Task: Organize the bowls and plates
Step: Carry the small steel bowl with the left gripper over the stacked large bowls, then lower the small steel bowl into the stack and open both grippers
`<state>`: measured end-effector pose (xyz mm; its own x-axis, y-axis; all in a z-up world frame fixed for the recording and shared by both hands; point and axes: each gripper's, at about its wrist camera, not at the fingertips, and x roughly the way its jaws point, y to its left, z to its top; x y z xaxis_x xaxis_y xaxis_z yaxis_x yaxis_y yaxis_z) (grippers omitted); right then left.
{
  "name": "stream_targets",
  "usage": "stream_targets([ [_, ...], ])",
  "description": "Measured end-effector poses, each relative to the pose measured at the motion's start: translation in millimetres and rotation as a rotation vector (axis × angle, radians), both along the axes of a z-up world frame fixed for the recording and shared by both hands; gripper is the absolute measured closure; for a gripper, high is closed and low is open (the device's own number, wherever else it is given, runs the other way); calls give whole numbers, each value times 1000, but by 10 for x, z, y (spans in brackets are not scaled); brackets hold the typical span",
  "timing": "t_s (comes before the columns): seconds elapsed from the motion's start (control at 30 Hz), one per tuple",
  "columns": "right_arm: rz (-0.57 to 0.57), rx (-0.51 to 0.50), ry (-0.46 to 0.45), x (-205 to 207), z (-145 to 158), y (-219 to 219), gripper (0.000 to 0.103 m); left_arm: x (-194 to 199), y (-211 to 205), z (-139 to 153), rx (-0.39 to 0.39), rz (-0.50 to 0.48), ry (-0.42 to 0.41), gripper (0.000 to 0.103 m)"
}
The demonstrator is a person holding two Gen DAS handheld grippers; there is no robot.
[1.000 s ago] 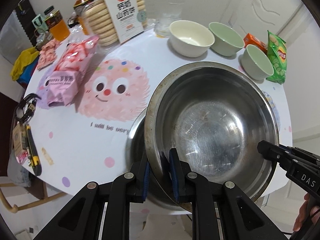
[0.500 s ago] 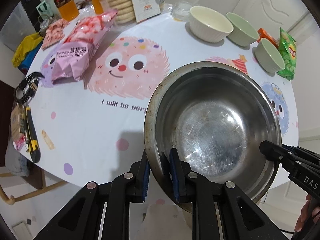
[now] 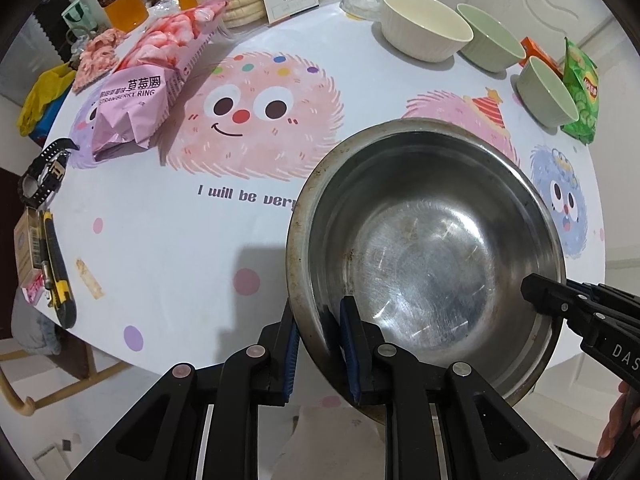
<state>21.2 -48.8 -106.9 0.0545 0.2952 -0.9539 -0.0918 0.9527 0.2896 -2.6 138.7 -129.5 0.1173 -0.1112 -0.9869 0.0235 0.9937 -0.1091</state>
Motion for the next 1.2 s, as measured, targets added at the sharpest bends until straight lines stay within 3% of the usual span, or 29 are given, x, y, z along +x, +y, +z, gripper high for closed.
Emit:
stream_targets([
  [0.4, 2, -28, 11, 21, -39, 52, 83, 40, -26, -74, -3, -19, 13, 80],
  [0.77, 23, -62, 3, -14, -18, 84, 80, -3, 83, -72, 2, 13, 1, 56],
  [0.87, 33, -74, -1, -22, -4, 95, 73, -19, 111, -69, -5, 21, 1, 53],
  [0.93, 39, -81, -3, -28, 9, 106, 62, -29, 118, -61, -7, 23, 2, 51],
  [1.1, 40, -91, -1, -22, 35, 101, 52, -39, 152, 11, -2, 35, -19, 49],
  [1.2, 47, -98, -10, -22, 63, 107, 52, -45, 194, 51, -4, 51, -29, 46],
])
